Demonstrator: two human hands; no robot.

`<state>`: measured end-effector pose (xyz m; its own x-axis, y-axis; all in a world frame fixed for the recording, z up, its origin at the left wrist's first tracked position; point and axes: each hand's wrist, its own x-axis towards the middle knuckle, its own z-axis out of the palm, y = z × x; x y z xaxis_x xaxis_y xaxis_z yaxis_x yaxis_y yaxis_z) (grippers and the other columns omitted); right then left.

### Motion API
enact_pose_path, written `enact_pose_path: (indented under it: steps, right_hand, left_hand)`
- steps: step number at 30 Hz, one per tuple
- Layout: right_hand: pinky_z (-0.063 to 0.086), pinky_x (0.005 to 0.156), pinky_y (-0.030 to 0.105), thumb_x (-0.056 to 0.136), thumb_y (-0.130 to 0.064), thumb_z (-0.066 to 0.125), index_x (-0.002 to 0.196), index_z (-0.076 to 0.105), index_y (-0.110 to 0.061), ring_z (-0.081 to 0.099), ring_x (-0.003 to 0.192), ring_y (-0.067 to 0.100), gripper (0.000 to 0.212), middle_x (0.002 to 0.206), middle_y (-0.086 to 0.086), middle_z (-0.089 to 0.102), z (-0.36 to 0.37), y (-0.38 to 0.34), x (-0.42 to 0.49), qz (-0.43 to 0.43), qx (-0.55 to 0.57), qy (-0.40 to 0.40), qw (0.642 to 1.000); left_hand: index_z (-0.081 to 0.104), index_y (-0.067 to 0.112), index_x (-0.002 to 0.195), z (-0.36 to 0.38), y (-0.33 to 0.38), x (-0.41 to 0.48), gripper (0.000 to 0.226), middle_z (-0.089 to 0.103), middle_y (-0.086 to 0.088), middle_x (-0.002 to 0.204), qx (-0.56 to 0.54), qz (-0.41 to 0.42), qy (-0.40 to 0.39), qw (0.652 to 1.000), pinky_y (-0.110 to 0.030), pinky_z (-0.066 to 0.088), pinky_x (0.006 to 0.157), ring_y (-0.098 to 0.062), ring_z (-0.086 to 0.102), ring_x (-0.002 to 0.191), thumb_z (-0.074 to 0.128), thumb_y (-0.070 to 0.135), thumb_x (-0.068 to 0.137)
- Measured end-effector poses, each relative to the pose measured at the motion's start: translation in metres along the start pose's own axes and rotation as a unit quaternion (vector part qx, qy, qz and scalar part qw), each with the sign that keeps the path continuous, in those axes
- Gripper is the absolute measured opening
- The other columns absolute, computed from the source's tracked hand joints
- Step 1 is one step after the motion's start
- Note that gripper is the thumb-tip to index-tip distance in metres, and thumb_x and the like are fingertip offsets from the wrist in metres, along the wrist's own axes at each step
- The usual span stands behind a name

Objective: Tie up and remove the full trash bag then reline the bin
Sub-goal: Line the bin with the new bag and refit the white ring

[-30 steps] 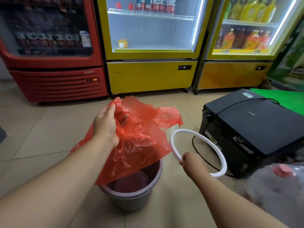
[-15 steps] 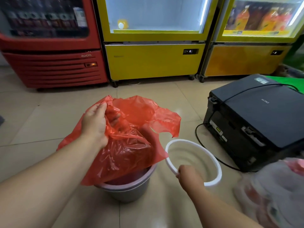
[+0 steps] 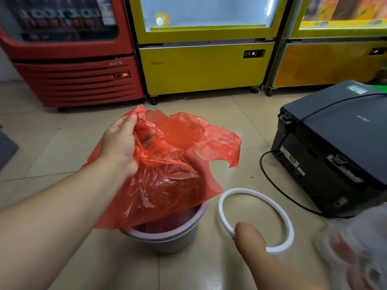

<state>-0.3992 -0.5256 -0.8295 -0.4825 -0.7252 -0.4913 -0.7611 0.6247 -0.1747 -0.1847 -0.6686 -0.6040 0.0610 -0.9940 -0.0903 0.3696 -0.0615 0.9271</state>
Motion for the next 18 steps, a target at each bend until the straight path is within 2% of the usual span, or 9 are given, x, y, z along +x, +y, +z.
enact_pose_path:
  steps: [5,7,9,12,15,18]
  right_hand:
    - [0.038,0.075,0.026,0.091,-0.007,0.041,0.061,0.037,-0.018,0.043,0.082,0.019,0.033,0.072,-0.003,0.041,0.008,-0.001,0.005,0.017,0.05,-0.011,0.999]
    - [0.035,0.073,0.026,0.094,-0.011,0.038,0.082,0.055,-0.017,0.041,0.083,0.017,0.023,0.084,0.002,0.049,0.009,-0.001,0.003,-0.015,0.034,-0.01,0.999]
    - [0.041,0.076,0.026,0.094,-0.01,0.038,0.112,0.06,-0.011,0.05,0.089,0.018,0.029,0.107,0.005,0.06,0.004,-0.003,0.003,-0.019,0.043,-0.011,0.999]
    - [0.046,0.09,0.028,0.092,-0.007,0.04,0.127,0.054,-0.014,0.058,0.112,0.022,0.039,0.126,0.004,0.06,-0.02,-0.015,0.005,-0.017,0.059,0.059,0.996]
    - [0.045,0.088,0.029,0.092,-0.009,0.04,0.132,0.051,-0.017,0.056,0.117,0.025,0.042,0.129,0.005,0.059,-0.061,-0.036,0.005,-0.044,0.16,0.142,0.976]
    - [0.043,0.083,0.031,0.089,-0.009,0.044,0.126,0.054,-0.013,0.056,0.113,0.028,0.039,0.126,0.008,0.06,-0.115,-0.061,-0.005,-0.087,0.267,0.223,0.934]
  left_hand:
    - [0.058,0.02,0.078,0.001,0.001,-0.002,0.021,0.064,0.006,0.047,0.002,0.006,-0.002,1.0,-0.019,0.053,0.051,-0.004,0.06,0.042,0.048,0.02,0.096]
    - [0.059,0.019,0.077,0.001,0.002,-0.002,0.022,0.064,0.005,0.047,0.002,0.005,-0.004,1.0,-0.019,0.053,0.051,-0.004,0.06,0.042,0.048,0.02,0.096]
    - [0.059,0.019,0.077,0.001,0.004,-0.003,0.022,0.063,0.006,0.047,0.001,0.007,-0.005,1.0,-0.02,0.054,0.051,-0.005,0.06,0.043,0.048,0.02,0.096]
    - [0.058,0.019,0.075,0.001,0.008,-0.002,0.023,0.063,0.006,0.047,-0.004,0.01,-0.006,1.0,-0.021,0.054,0.053,-0.005,0.061,0.043,0.049,0.02,0.096]
    - [0.057,0.017,0.075,0.003,0.016,-0.002,0.022,0.062,0.006,0.047,-0.011,0.013,-0.012,1.0,-0.021,0.054,0.052,-0.005,0.061,0.043,0.049,0.02,0.095]
    - [0.057,0.016,0.075,0.006,0.029,-0.003,0.022,0.062,0.003,0.051,-0.018,0.017,-0.018,1.0,-0.02,0.055,0.048,-0.006,0.06,0.042,0.049,0.02,0.095]
